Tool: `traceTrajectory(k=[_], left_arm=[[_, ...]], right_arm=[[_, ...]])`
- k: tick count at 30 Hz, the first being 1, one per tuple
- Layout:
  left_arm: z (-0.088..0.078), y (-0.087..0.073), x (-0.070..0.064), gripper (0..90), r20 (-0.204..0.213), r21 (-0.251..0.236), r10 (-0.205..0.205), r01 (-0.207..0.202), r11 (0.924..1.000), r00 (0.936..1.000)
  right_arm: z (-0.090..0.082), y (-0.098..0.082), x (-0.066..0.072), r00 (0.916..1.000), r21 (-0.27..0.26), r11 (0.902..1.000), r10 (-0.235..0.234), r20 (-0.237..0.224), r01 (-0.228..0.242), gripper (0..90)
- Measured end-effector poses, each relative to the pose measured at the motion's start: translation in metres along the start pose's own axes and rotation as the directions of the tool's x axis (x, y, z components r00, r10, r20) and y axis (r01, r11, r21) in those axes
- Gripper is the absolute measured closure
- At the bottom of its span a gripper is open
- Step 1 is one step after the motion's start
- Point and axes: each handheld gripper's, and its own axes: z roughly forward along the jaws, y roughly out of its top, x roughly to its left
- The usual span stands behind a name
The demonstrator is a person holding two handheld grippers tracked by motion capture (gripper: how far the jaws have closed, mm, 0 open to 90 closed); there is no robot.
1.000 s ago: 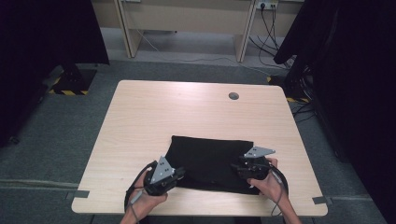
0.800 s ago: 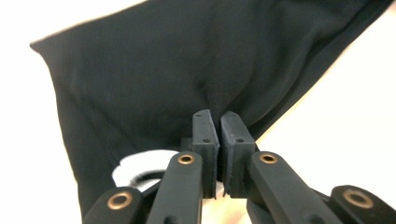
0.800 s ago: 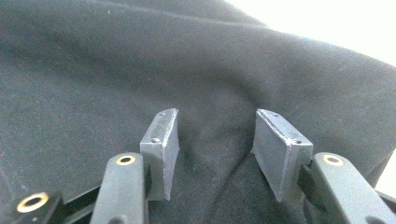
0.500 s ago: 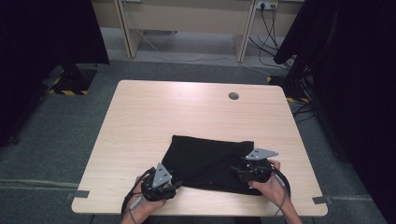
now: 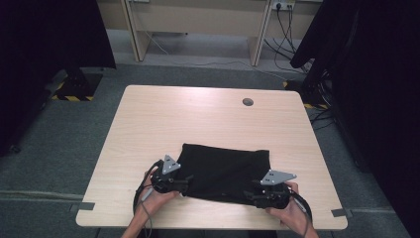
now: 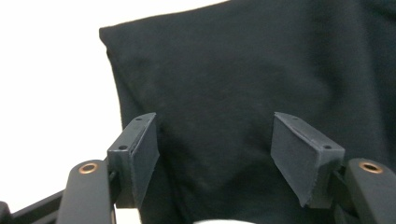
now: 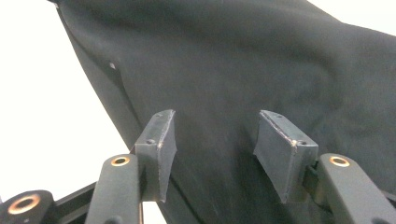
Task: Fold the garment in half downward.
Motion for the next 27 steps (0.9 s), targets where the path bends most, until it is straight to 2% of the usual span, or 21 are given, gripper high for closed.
traceTrajectory(k=[4,6,9,12,14,19,22,23,25,27], left_arm=[[0.003,-0.002,0.001,31.7,-0.012,0.009,-0.008,0.008,0.9999,0.9999],[0.003,-0.002,0.0,31.9,-0.015,0.011,-0.005,0.005,0.9999,0.9999],[0.004,-0.002,0.0,32.1,-0.018,0.014,-0.007,0.007,0.9999,0.9998],[0.005,-0.001,0.001,32.0,-0.018,0.014,-0.016,0.016,0.9998,0.9997],[0.005,0.002,0.002,31.0,-0.012,0.009,-0.03,0.03,0.9995,0.9995],[0.01,0.016,0.009,28.1,-0.053,-0.008,-0.03,0.029,0.9995,0.9981],[0.02,0.018,0.012,27.5,-0.087,0.021,0.002,0.0,0.9998,0.9962],[0.022,0.016,0.014,27.3,-0.087,0.017,-0.011,0.012,0.9998,0.9961],[0.022,0.013,0.019,26.4,-0.073,0.014,-0.063,0.065,0.9978,0.9953],[0.02,0.012,0.021,26.4,-0.074,0.015,-0.079,0.08,0.9967,0.9942]], right_arm=[[-0.003,-0.011,-0.003,0.9999,0.003,1.0,0.009,0.008,-0.009,50.7],[-0.005,-0.013,-0.005,0.9999,-0.004,1.0,0.006,0.009,-0.006,56.9],[-0.007,-0.015,-0.008,0.9985,0.0,0.9994,-0.036,0.041,0.036,75.2],[-0.009,-0.016,-0.011,0.9989,-0.004,0.9993,-0.038,0.028,0.038,84.5],[-0.011,-0.016,-0.011,0.9986,-0.011,0.9989,-0.045,0.027,0.045,87.0],[-0.022,-0.012,-0.011,0.9975,-0.049,0.9972,-0.055,0.046,0.057,88.6],[-0.031,-0.009,-0.01,0.9952,-0.058,0.9953,-0.073,0.065,0.077,89.0],[-0.033,-0.009,-0.01,0.9949,-0.061,0.995,-0.075,0.067,0.079,89.0],[-0.038,-0.01,-0.01,0.9954,-0.062,0.9953,-0.07,0.065,0.074,89.0],[-0.043,-0.014,-0.011,0.9963,-0.069,0.9955,-0.061,0.061,0.065,89.0]])
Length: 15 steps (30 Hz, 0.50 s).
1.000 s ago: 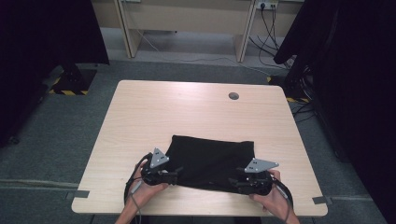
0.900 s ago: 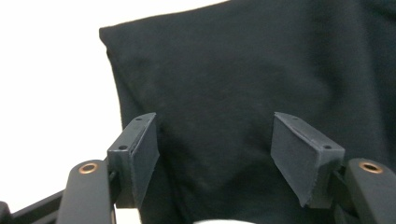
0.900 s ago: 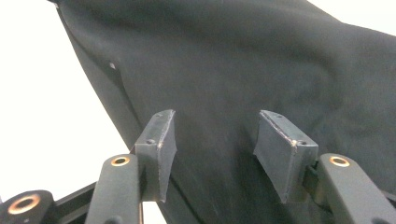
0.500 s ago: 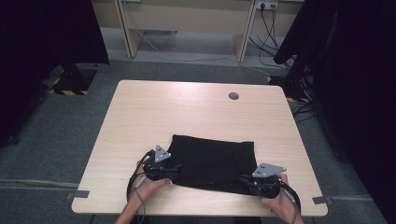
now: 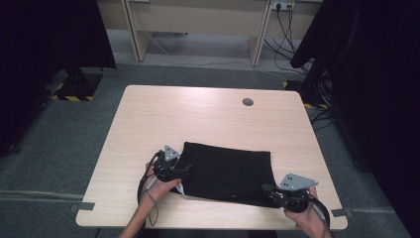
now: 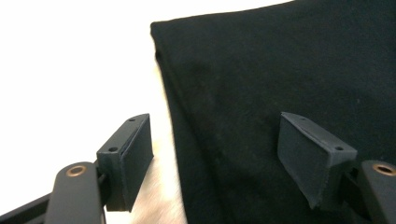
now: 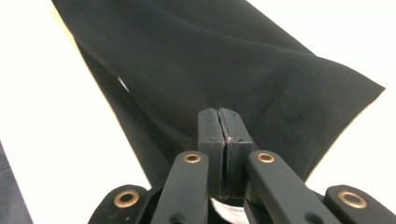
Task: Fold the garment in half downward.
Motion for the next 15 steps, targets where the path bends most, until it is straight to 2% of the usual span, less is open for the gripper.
traceTrajectory(k=[3,6,7,8,10,11,13,15], left_arm=[[-0.001,-0.001,-0.001,26.7,-0.011,0.0,-0.01,0.01,1.0,0.9999],[-0.001,-0.001,-0.002,26.9,-0.012,0.006,-0.01,0.01,0.9999,0.9999],[-0.002,0.0,-0.002,26.9,-0.011,0.008,-0.012,0.012,0.9999,0.9999],[-0.002,0.0,-0.003,27.1,-0.007,0.007,-0.013,0.013,0.9999,0.9999],[-0.003,0.002,-0.002,27.6,-0.002,0.008,-0.008,0.008,0.9999,1.0],[-0.004,0.004,-0.002,26.8,-0.003,-0.005,-0.003,0.003,1.0,1.0],[-0.005,0.01,-0.001,26.4,-0.006,-0.033,-0.008,0.008,0.9994,1.0],[-0.002,0.018,0.0,25.7,0.002,-0.052,0.001,-0.001,0.9987,1.0]], right_arm=[[-0.006,-0.009,0.004,0.9999,0.007,0.9999,0.014,-0.009,-0.014,89.0],[-0.002,-0.02,0.011,0.999,0.033,0.9991,0.029,-0.035,-0.027,88.7],[0.0,-0.023,0.013,0.9985,0.04,0.9986,0.035,-0.041,-0.034,87.5],[0.002,-0.024,0.014,0.9982,0.044,0.9982,0.042,-0.044,-0.04,82.3],[0.004,-0.023,0.013,0.9974,0.057,0.9969,0.058,-0.044,-0.055,70.2],[0.003,-0.021,0.011,0.9967,0.037,0.9968,0.072,-0.037,-0.07,67.3],[-0.001,-0.014,0.005,0.9972,0.015,0.9974,0.071,-0.027,-0.07,63.4],[-0.002,-0.003,-0.004,0.9973,0.005,0.9973,0.073,0.009,-0.073,61.7]])
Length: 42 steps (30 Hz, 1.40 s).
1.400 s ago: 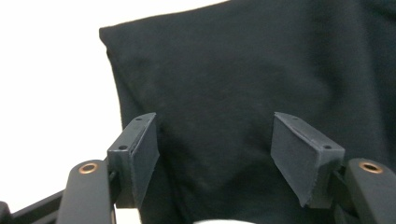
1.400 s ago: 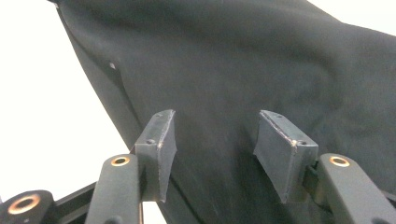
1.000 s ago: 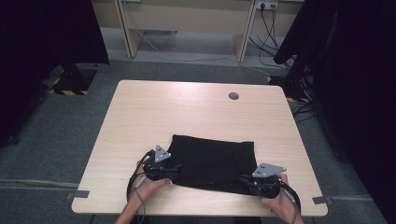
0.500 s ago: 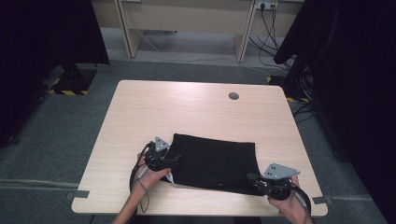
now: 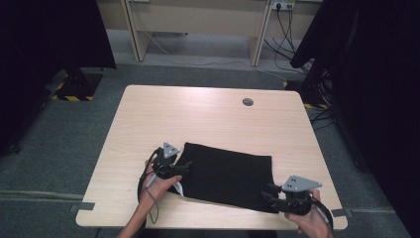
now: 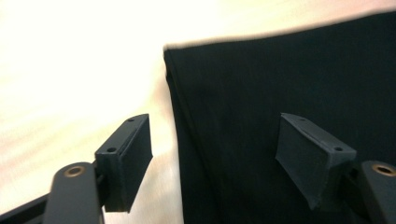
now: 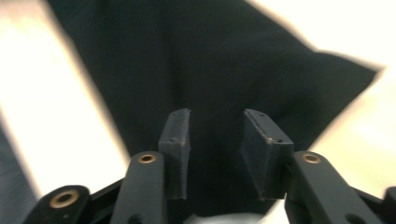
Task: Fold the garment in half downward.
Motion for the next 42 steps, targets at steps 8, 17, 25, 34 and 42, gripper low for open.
traceTrajectory(k=[8,17,25,34,42], left_arm=[[0.026,0.019,-0.004,29.4,0.123,-0.039,0.037,-0.032,0.9987,0.9917],[0.033,0.01,-0.002,32.7,0.031,0.055,0.098,-0.099,0.9936,0.9947],[0.026,0.011,-0.003,27.0,0.039,0.071,0.051,-0.054,0.9961,0.9979],[-0.014,-0.01,-0.014,18.5,0.091,0.05,0.054,-0.058,0.9971,0.9944],[-0.035,-0.029,-0.021,15.4,0.096,0.071,0.082,-0.089,0.9935,0.992]], right_arm=[[0.051,0.035,-0.04,0.9984,0.001,0.9998,0.019,0.053,-0.019,49.3],[0.08,0.027,-0.079,0.9919,0.016,0.9947,0.1,0.079,-0.101,53.5],[0.086,0.038,-0.086,0.9899,0.055,0.9939,0.089,0.11,-0.096,50.1],[0.061,0.04,-0.053,0.9964,0.015,0.9979,0.062,0.057,-0.063,40.2],[0.058,0.024,-0.027,0.9997,0.069,0.9973,0.024,0.006,-0.024,39.3]])
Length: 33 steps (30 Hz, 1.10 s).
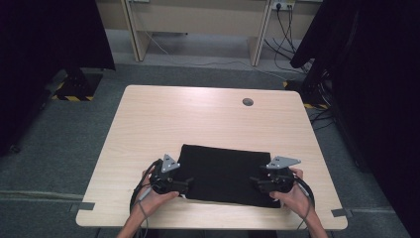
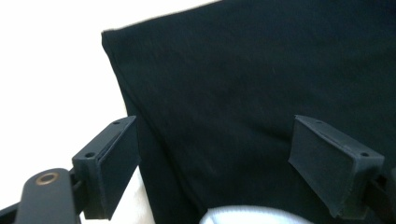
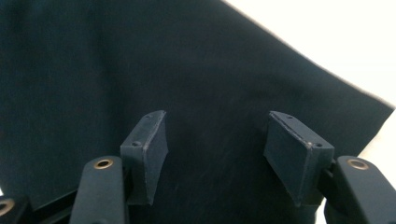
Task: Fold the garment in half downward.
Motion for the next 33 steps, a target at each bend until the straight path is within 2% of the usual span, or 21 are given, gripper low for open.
traceTrajectory(k=[2,4,6,10,19,33], left_arm=[[0.002,-0.004,0.0,15.4,-0.009,0.012,0.003,-0.003,0.9999,1.0],[0.004,-0.007,-0.002,15.3,-0.013,0.02,0.002,-0.002,0.9998,0.9999],[0.006,-0.008,-0.004,15.3,-0.004,0.022,0.0,0.0,0.9997,1.0],[0.008,-0.005,-0.013,15.6,-0.021,0.025,0.026,-0.026,0.9993,0.9994],[0.017,-0.001,-0.025,15.1,0.017,0.022,0.005,-0.006,0.9997,0.9998],[0.025,0.004,-0.035,14.4,0.028,0.005,0.01,-0.01,0.9999,0.9996]], right_arm=[[0.003,-0.005,-0.001,0.9998,0.018,0.9998,0.004,0.02,-0.005,38.2],[0.004,-0.009,-0.004,0.9994,-0.003,0.9994,0.035,0.008,-0.035,38.3],[0.002,-0.009,-0.008,0.9986,0.006,0.9989,0.047,0.023,-0.047,38.3],[0.002,-0.008,-0.014,0.9982,0.017,0.9986,0.05,0.032,-0.05,38.2],[-0.001,-0.01,-0.036,0.9959,0.021,0.9973,0.068,0.059,-0.07,37.6],[-0.008,-0.018,-0.049,0.9939,0.006,0.9964,0.083,0.072,-0.084,37.6]])
